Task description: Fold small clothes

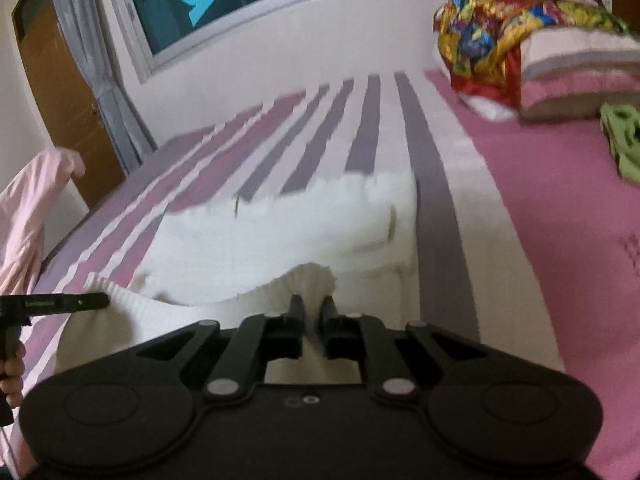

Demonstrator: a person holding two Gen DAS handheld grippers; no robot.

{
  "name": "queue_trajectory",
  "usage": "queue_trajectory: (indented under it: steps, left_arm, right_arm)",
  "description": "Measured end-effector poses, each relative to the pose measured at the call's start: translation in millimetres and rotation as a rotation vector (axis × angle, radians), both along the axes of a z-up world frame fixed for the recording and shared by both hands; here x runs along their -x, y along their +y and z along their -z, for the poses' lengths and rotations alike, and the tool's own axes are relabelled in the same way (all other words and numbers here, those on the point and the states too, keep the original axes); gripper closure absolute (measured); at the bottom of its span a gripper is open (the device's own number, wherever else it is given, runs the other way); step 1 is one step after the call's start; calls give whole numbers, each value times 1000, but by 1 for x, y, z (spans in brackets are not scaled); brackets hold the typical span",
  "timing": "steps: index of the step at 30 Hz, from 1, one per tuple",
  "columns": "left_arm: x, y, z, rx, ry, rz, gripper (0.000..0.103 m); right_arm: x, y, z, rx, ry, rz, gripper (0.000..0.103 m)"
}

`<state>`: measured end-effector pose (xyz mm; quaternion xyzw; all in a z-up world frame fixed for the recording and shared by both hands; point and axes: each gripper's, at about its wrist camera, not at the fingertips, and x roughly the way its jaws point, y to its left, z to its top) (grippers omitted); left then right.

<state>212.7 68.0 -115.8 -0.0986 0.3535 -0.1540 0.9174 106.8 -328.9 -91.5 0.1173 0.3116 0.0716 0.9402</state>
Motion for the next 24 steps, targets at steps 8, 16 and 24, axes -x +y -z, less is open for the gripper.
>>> queue_trajectory:
  steps: [8, 16, 24]
  left_arm:
    - [-84, -17, -8, 33, -54, -56, 97]
    - [-159, -36, 7, 20, -42, -113, 97]
    - [-197, -51, 50, -85, 49, -156, 97]
  right_arm:
    - [-85, -11, -11, 16, -49, 31, 94]
    - [-179, -13, 5, 48, -43, 60, 94]
    - [-235, -17, 51, 80, 90, 106, 93]
